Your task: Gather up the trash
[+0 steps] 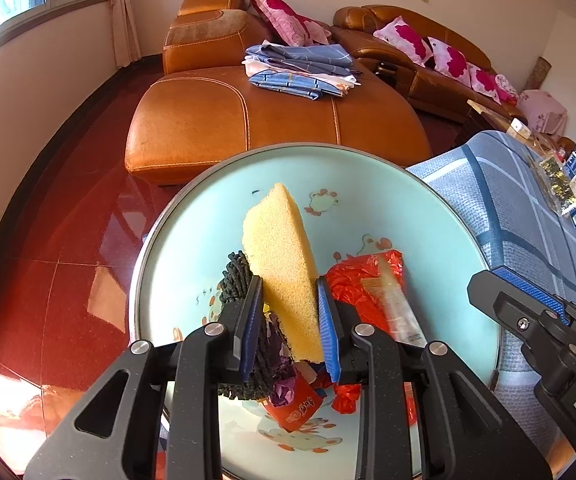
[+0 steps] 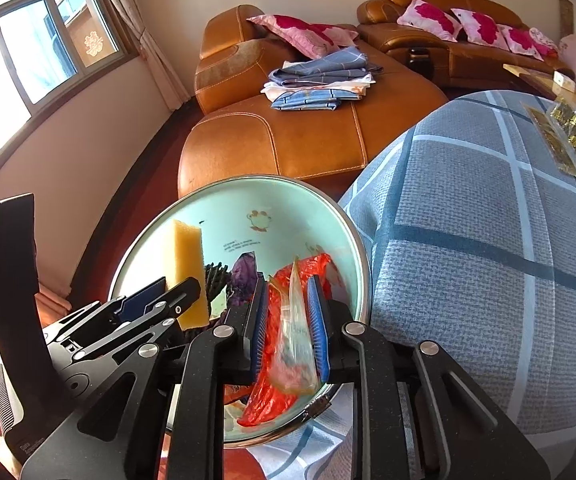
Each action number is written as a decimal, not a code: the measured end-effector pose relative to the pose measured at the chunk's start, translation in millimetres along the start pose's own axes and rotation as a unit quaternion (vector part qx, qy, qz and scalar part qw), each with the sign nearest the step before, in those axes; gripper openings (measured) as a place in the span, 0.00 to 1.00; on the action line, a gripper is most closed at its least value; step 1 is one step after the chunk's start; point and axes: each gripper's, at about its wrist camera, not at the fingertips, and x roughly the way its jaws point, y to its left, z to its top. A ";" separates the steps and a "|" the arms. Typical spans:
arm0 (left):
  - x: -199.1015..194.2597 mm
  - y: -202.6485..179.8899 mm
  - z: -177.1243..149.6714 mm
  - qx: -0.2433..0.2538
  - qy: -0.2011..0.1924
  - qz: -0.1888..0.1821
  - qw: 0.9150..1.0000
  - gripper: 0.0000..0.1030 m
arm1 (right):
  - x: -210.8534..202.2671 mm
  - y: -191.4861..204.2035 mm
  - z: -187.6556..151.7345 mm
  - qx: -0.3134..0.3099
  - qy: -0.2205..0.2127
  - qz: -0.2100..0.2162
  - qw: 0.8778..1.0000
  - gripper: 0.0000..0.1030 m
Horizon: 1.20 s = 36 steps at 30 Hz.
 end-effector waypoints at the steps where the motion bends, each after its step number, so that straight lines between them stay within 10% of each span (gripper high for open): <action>1: -0.2 -0.4 0.1 0.001 0.000 -0.003 1.000 0.26 | -2.1 -0.5 -0.1 0.001 -0.003 -0.001 1.000 0.21; 10: -7.7 -5.0 -0.8 0.004 -0.009 0.013 1.000 0.64 | -31.9 -10.5 -5.1 0.018 -0.037 -0.012 0.999 0.21; 15: -20.7 -4.3 -1.7 -0.012 -0.024 0.043 0.999 0.85 | -50.9 -20.6 -12.1 0.038 -0.060 -0.020 0.997 0.48; 24: -50.0 -11.1 -3.8 -0.010 -0.028 0.074 0.997 0.90 | -71.7 -28.9 -14.8 0.054 -0.067 -0.005 0.996 0.79; 36: -74.2 -5.1 -67.8 -0.039 0.012 0.104 0.994 0.90 | -93.1 -28.9 -32.8 0.051 -0.041 0.006 0.998 0.80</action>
